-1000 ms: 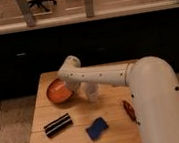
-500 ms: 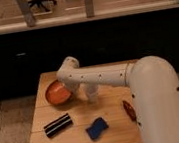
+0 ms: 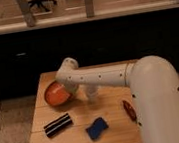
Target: Drag the ceramic bowl in a circle
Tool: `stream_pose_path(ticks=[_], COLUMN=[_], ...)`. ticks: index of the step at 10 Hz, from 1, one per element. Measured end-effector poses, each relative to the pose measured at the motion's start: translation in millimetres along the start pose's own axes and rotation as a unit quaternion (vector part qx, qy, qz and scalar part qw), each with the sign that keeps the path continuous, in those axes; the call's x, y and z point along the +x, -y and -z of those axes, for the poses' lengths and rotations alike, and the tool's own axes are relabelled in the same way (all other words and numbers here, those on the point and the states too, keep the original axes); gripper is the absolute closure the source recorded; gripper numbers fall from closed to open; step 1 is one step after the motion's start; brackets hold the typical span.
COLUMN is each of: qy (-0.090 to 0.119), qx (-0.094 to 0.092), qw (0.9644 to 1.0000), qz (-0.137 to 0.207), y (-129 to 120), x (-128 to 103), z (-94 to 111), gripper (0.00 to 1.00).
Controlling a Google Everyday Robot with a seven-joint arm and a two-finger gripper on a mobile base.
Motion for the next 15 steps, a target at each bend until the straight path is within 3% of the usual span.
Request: stream_pose_path(ticks=[15], qy=[-0.009], qx=[0.026], qw=[0.9994], qz=[0.022], y=[-11.7], x=[4.5], z=[3.5], gripper=[1.00])
